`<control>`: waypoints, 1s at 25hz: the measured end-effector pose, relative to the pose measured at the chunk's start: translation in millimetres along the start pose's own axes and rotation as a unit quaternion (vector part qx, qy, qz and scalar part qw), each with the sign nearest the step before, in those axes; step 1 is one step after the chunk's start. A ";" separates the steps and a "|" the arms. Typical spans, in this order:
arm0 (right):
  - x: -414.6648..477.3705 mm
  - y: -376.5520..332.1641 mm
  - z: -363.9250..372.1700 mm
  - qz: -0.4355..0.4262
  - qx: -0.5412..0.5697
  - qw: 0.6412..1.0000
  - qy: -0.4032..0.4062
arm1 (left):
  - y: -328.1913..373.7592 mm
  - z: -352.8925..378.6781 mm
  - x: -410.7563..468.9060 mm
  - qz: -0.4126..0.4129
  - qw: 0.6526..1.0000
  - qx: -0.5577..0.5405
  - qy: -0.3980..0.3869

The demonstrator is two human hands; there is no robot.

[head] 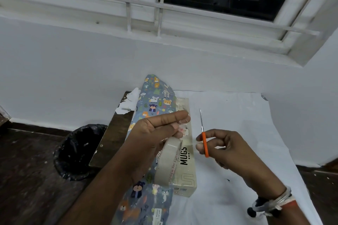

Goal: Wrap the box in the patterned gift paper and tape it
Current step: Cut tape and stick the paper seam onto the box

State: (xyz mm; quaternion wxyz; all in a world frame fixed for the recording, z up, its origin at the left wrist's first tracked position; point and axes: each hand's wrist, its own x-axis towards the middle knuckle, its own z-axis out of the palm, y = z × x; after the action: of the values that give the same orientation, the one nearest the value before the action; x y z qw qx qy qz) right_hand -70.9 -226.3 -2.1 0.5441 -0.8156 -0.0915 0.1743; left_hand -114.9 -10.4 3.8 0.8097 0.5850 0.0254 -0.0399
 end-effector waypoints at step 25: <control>24.9 32.5 6.3 -0.004 -0.446 0.883 0.144 | -9.0 -0.6 6.3 0.026 0.999 0.007 -0.017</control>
State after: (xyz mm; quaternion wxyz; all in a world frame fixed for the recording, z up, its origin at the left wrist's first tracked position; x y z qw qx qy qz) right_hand -51.7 -225.2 -38.8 0.1303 -0.9879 -0.0838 -0.0065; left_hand -109.5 -12.9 -5.5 0.8069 0.5900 -0.0039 -0.0289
